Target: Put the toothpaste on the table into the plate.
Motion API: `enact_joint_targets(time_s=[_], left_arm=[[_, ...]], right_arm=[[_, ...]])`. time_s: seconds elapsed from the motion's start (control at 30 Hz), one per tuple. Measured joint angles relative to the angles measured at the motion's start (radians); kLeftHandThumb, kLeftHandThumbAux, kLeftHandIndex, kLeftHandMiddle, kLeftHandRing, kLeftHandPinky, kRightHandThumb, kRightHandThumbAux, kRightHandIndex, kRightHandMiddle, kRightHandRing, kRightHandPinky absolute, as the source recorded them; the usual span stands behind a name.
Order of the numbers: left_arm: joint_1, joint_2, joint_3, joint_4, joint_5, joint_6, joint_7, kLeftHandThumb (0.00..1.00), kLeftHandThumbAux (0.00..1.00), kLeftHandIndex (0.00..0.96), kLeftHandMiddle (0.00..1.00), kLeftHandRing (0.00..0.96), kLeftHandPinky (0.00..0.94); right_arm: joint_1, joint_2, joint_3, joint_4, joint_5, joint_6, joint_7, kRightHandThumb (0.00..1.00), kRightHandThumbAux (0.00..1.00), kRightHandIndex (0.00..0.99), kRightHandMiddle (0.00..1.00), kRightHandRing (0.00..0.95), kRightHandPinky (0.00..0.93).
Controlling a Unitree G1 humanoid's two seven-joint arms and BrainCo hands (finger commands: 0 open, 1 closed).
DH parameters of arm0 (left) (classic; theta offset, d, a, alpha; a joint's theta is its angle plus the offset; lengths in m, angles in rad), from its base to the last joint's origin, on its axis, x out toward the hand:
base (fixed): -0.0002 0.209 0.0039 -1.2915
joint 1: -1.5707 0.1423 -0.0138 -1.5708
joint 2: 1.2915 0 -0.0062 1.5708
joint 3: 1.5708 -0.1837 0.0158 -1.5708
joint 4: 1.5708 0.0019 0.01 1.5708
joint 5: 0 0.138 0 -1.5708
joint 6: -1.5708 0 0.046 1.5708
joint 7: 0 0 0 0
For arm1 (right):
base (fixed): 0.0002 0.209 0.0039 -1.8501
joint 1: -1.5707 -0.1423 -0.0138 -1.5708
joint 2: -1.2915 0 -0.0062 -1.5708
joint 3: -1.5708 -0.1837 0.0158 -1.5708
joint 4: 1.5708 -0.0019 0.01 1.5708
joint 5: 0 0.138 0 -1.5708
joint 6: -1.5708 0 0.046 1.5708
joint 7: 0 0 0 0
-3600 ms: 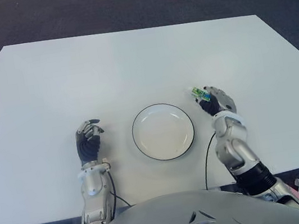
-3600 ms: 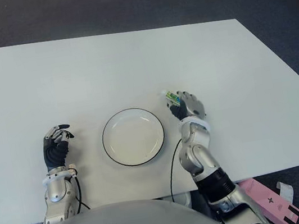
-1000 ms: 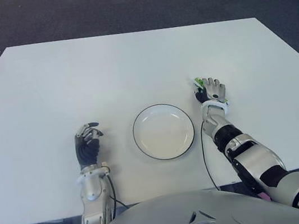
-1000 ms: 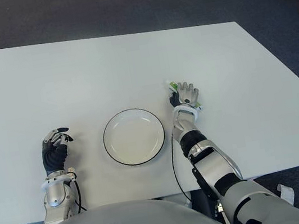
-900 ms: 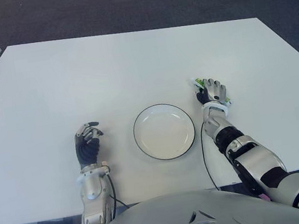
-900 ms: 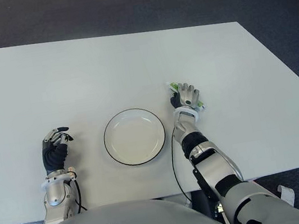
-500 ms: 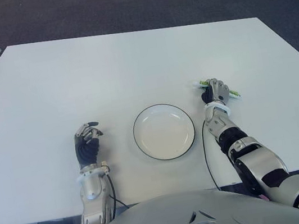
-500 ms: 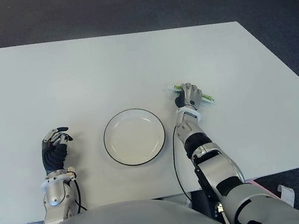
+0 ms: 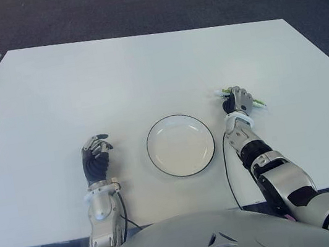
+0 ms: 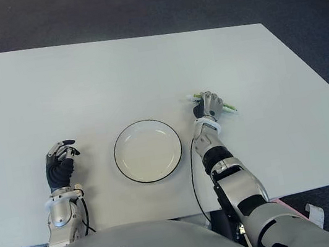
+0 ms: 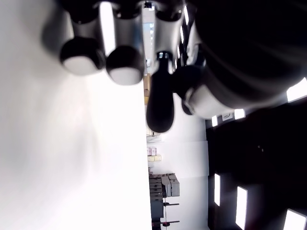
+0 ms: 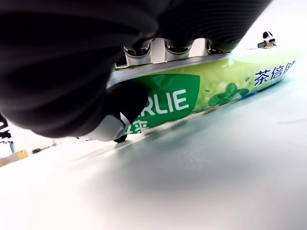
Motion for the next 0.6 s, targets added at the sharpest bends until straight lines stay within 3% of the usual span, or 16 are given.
enact_joint_targets(time_s=[0.6], left_arm=[[-0.006, 0.000, 0.014, 0.001, 0.000, 0.002, 0.000, 0.708, 0.714, 0.440, 0.904, 0.896, 0.887]], right_arm=[[0.066, -0.004, -0.003, -0.111, 0.003, -0.004, -0.004, 0.951, 0.657, 0.407, 0.485, 0.502, 0.725]])
